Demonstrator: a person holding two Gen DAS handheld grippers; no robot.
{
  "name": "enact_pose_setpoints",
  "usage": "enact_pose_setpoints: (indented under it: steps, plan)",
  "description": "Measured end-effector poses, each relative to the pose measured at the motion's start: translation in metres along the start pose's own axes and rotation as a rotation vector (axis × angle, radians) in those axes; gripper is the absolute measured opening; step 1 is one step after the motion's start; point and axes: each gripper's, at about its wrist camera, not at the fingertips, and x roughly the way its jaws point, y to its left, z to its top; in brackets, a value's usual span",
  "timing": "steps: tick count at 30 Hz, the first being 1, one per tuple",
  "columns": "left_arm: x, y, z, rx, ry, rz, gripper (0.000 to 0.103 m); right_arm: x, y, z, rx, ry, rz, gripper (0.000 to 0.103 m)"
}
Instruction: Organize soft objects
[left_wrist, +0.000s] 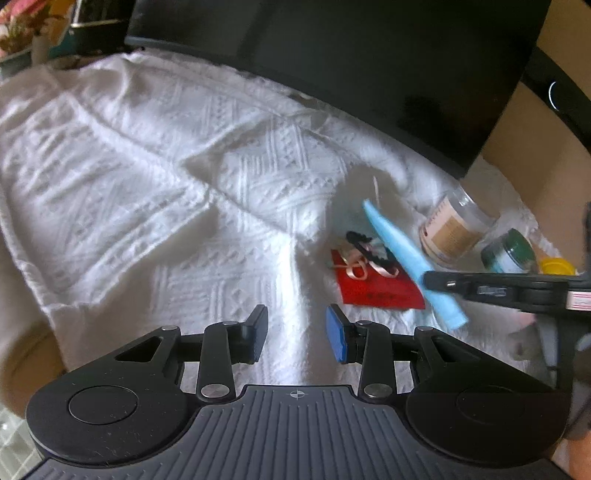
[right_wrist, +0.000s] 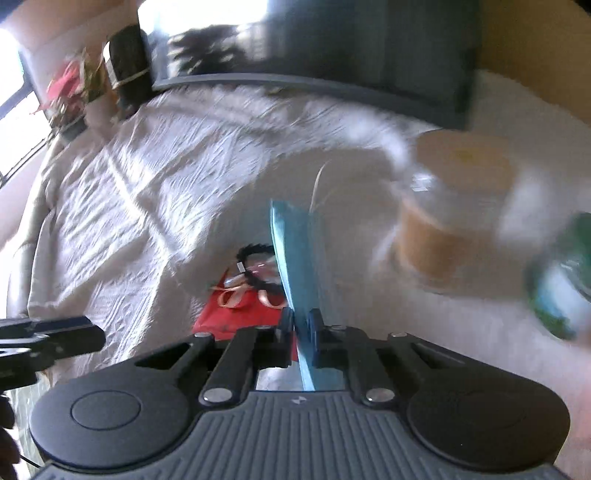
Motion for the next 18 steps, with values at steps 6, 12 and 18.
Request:
enact_pose_setpoints:
  steps: [6, 12, 18]
  plan:
    - [0.020, -0.018, 0.018, 0.052, -0.035, -0.147, 0.038, -0.043, -0.027, -0.026, 0.056, -0.027, -0.094, 0.008]
    - [0.068, -0.031, 0.056, -0.035, 0.008, -0.255, 0.038, -0.058, -0.034, -0.064, 0.038, -0.019, -0.248, 0.008]
    - [0.109, -0.049, 0.080, 0.067, 0.054, -0.161, 0.038, -0.062, -0.037, -0.083, 0.036, 0.001, -0.294, 0.008]
